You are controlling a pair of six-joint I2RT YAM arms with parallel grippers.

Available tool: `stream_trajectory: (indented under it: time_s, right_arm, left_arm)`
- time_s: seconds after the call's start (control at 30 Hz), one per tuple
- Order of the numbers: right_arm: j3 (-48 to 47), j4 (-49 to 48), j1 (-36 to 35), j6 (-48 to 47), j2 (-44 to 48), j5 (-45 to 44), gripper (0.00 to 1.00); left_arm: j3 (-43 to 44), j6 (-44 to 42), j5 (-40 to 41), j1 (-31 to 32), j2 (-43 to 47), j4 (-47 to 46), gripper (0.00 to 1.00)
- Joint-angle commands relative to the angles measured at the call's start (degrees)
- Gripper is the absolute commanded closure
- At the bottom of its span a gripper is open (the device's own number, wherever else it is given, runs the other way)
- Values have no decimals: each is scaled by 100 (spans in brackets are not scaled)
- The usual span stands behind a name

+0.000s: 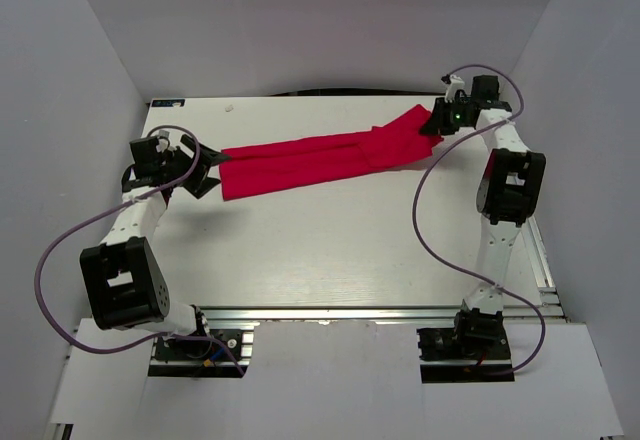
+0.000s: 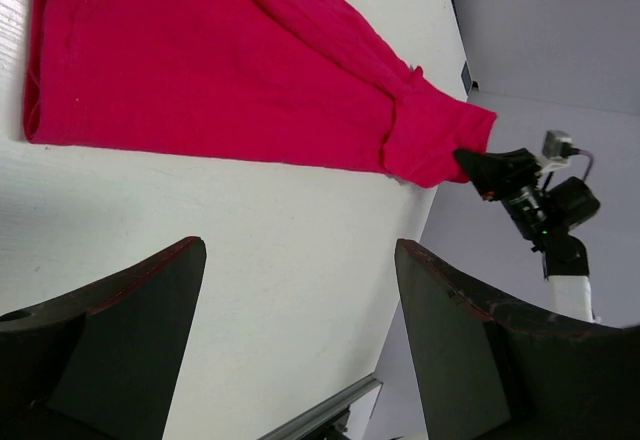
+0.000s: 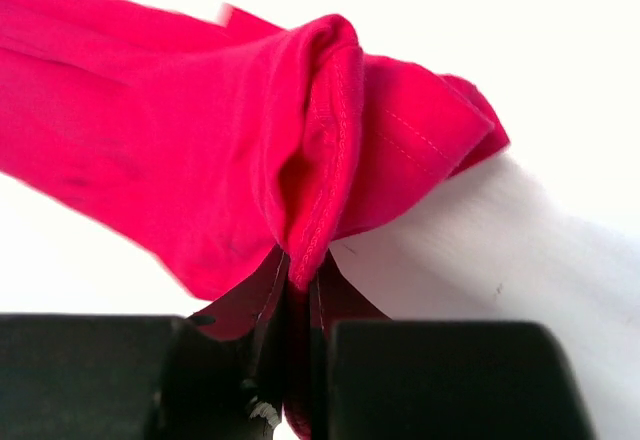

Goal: Fold and stack the t-shirts
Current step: Fold the folded rectangular tshirt in 1/3 of the way

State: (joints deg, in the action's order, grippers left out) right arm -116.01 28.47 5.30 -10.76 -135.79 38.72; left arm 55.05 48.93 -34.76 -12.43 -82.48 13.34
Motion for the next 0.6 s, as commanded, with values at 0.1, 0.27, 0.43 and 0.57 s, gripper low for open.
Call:
stream_trajectory:
  time_s: [0.1, 0.27, 0.43, 0.57]
  right_arm:
    - [-317, 159, -406, -31, 632, 452, 100]
    - [-326, 106, -837, 101, 720, 514, 100]
    - [-423, -17, -1347, 224, 799, 470, 100]
    - [-475, -87, -1847, 259, 756, 356, 100]
  left_arm:
    - [-55, -94, -197, -5, 320, -51, 12]
    - [-82, -94, -224, -5, 381, -51, 12]
    - [-99, -85, -268, -5, 399, -69, 12]
    - [-126, -50, -312, -5, 399, -113, 12]
